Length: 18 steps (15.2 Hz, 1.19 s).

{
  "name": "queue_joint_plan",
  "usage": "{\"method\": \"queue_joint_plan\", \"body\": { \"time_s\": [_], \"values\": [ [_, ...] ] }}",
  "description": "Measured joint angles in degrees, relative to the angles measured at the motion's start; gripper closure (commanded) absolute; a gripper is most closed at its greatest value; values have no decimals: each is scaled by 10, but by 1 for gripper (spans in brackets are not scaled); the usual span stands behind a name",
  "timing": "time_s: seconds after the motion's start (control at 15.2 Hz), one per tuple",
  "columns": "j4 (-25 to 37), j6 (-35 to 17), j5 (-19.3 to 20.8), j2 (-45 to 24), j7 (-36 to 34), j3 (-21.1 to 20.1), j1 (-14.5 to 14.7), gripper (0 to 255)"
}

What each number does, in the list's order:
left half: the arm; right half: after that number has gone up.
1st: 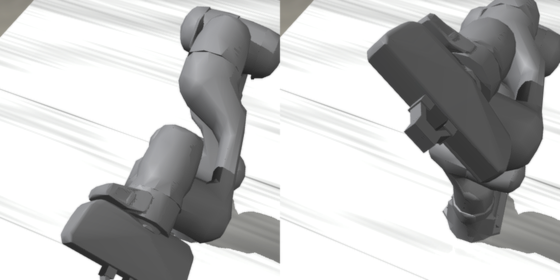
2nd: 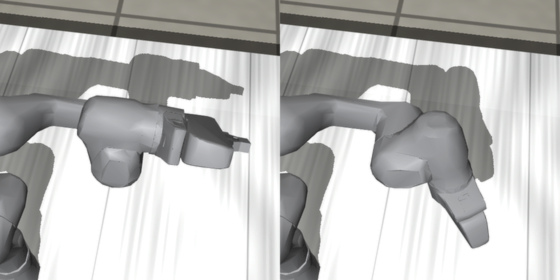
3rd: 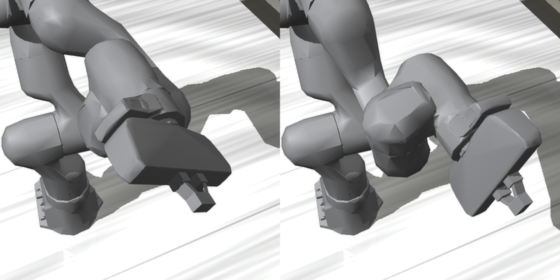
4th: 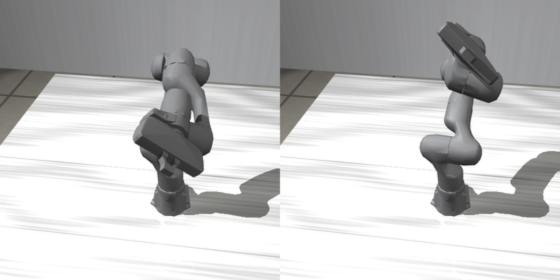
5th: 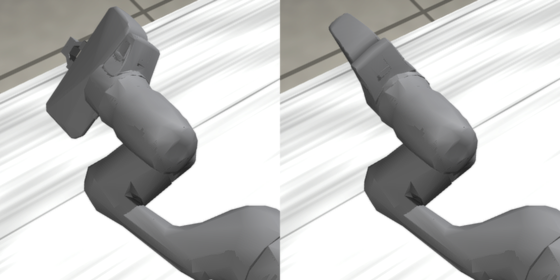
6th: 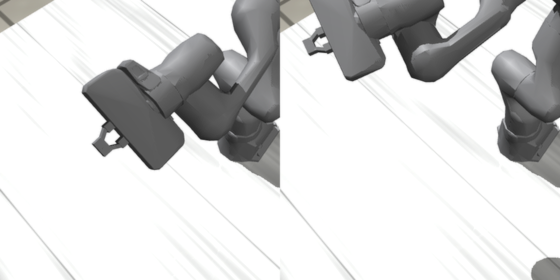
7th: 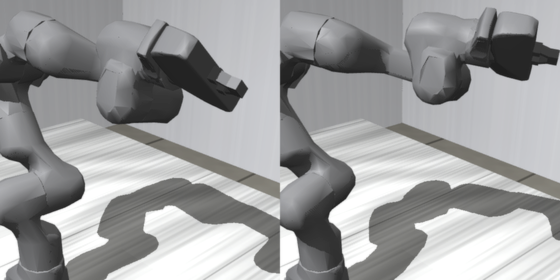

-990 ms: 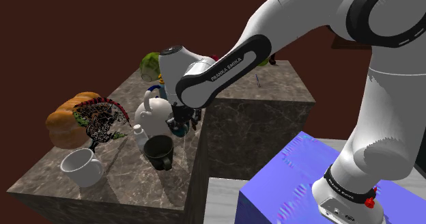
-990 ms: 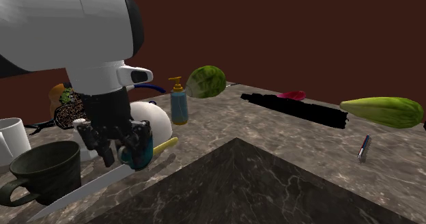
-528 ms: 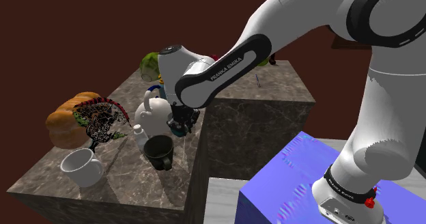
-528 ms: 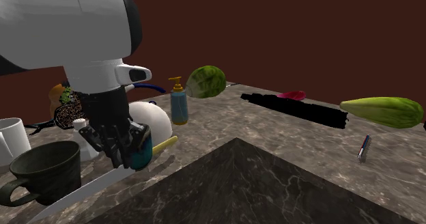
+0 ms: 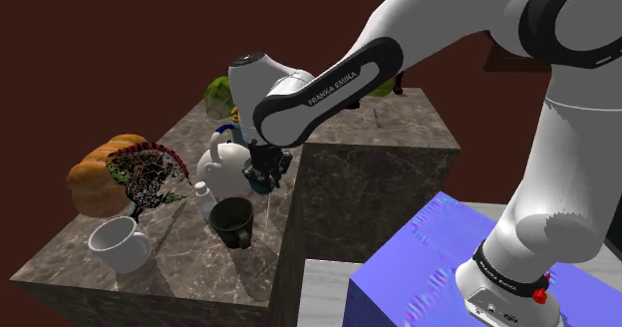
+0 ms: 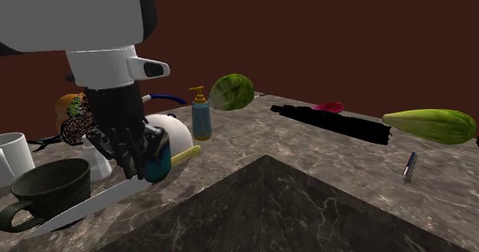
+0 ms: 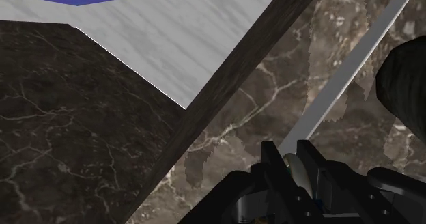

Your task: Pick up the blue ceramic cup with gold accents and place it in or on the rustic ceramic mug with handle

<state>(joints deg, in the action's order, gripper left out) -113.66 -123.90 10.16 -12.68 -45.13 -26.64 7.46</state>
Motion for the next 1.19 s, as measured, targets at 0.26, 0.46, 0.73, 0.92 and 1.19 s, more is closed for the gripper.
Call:
{"method": "queue_joint_plan", "body": {
  "time_s": [0.26,0.46,0.73,0.92,1.19],
  "values": [
    [14,26,-10,14,8,-2,-2,255],
    [26,46,-16,24,13,-4,-4,255],
    [43,74,-24,36,20,-5,-6,255],
    [59,95,-29,42,23,-6,-6,255],
    [78,124,-36,53,29,-7,-7,255]
  ]
}}
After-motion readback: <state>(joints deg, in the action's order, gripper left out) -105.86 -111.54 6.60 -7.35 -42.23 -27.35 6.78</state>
